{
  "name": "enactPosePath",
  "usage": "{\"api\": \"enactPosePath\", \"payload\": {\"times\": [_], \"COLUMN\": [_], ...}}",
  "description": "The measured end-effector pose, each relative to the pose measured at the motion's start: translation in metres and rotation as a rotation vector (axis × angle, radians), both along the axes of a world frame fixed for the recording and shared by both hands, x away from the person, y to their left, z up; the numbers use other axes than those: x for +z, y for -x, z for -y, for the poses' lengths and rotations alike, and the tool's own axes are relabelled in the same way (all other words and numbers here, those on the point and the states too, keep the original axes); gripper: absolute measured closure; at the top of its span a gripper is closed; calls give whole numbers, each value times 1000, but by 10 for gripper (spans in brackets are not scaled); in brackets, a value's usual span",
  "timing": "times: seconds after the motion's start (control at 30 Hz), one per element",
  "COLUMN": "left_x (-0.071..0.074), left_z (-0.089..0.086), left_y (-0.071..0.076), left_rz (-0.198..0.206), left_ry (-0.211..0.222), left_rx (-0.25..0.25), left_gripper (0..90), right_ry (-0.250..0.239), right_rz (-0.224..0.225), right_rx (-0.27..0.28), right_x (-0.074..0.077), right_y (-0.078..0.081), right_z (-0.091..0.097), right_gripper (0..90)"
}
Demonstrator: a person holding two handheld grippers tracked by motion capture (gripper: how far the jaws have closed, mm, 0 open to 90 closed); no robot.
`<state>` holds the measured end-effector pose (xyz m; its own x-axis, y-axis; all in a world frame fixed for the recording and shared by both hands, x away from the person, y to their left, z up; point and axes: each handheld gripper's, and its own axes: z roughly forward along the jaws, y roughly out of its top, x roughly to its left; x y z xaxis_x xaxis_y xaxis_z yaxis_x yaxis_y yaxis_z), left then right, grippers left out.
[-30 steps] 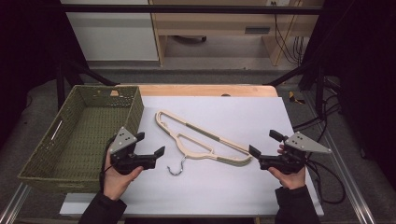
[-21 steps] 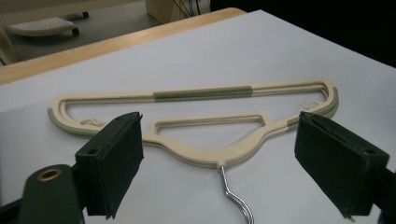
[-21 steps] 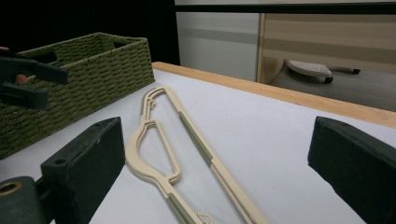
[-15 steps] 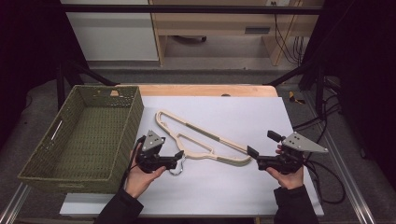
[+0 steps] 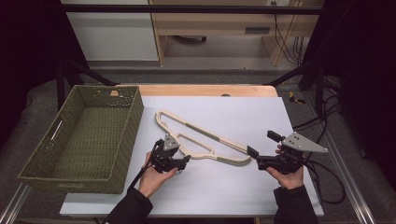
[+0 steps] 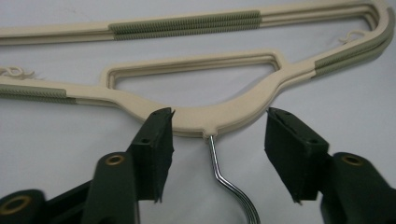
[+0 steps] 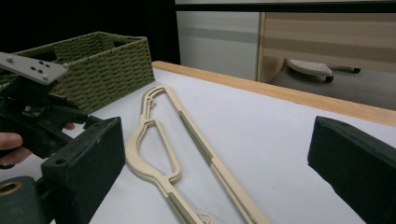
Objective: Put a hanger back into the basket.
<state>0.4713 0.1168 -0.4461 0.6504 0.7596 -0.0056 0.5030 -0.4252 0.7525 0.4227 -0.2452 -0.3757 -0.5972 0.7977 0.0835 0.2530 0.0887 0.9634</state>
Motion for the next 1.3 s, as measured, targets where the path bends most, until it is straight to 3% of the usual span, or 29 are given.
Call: {"api": "enactPosePath", "payload": {"times": [0.03, 0.23, 0.6, 0.77, 0.97, 1.07, 1.3], "left_x": [-4, -18, -25, -23, -21, -17, -7], "left_z": [2, 5, 6, 7, 7, 6, 6], "left_y": [-2, -6, -8, -7, -6, -4, 0], "left_rz": [-13, -58, -88, -75, -66, -44, -17], "left_ry": [-21, -38, -55, -58, -65, -103, -111], "left_rx": [4, 23, 31, 25, 42, 56, 62], "left_gripper": [458, 594, 773, 853, 870, 884, 886], "right_ry": [0, 0, 2, 7, 15, 21, 41], "right_rz": [0, -3, -4, -6, -15, -24, -40], "right_rx": [0, -2, 1, 3, 12, 23, 54], "right_x": [0, 0, -1, -2, -5, -8, -14], "right_y": [0, 0, -1, -2, -4, -6, -10], "right_z": [0, 0, -1, -2, -5, -10, -24], "right_gripper": [46, 46, 47, 49, 52, 60, 74]}}
